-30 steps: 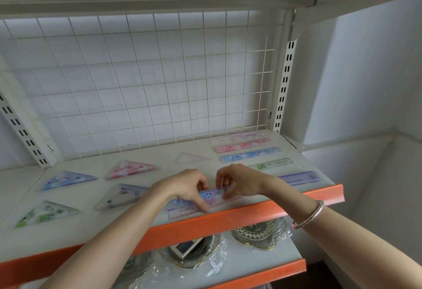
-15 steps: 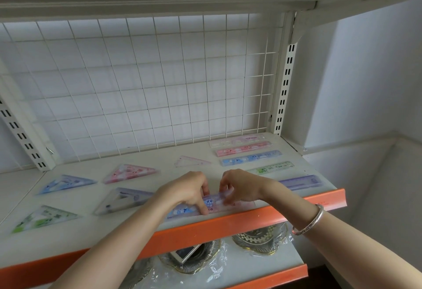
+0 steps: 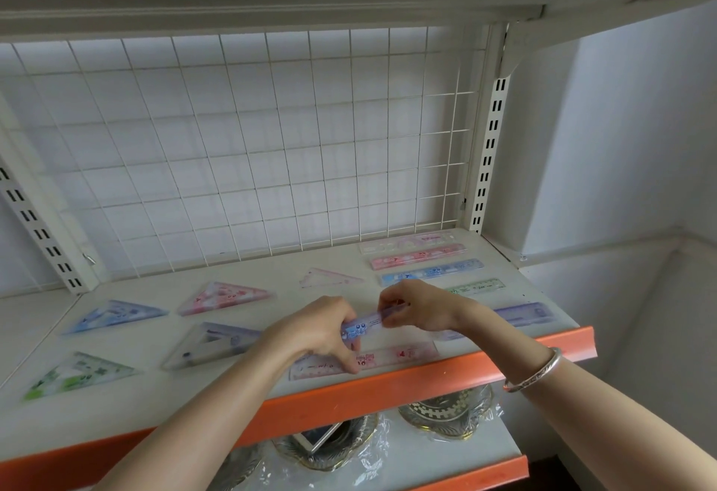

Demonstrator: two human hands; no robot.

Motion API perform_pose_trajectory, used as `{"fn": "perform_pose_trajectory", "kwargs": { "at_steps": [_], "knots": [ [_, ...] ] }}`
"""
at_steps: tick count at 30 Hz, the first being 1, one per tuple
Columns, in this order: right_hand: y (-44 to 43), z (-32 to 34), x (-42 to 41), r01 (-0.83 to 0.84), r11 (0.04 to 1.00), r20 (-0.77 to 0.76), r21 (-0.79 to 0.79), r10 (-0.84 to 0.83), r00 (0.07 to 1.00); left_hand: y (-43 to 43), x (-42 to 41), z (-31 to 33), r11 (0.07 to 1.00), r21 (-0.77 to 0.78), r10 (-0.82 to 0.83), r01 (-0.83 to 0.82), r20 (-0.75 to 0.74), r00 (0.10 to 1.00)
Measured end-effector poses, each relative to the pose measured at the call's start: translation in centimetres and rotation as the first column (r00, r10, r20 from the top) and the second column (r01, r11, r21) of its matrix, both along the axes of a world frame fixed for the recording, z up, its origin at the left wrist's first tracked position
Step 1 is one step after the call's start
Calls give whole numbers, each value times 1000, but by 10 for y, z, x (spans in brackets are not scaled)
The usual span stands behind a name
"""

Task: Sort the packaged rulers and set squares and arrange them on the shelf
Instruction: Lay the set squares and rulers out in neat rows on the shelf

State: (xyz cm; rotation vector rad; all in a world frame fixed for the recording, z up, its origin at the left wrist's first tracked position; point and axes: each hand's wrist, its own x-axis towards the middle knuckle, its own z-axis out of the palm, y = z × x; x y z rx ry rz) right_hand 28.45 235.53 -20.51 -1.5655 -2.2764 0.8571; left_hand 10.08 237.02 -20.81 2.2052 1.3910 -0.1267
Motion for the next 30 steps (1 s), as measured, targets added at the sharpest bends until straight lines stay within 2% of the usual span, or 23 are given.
{"fn": "perform_pose_trajectory", "kwargs": {
  "at_steps": [6, 14, 23, 30],
  "knots": [
    [-5, 2, 3, -2, 1000, -24, -12, 2, 1000, 1, 6, 3, 999, 41, -24, 27, -81, 996],
    [-14, -5, -4, -46, 998, 128, 40, 40, 991, 1, 1, 0, 994, 94, -43, 47, -45, 998],
    [-13, -7, -21, 31, 997, 278, 73, -50, 959, -3, 0, -2, 982, 187, -30, 42, -67, 997],
    [-14, -6, -24, -1, 997, 343, 72, -24, 939, -7, -2, -5, 986, 163, -12, 23, -68, 998]
  ]
}}
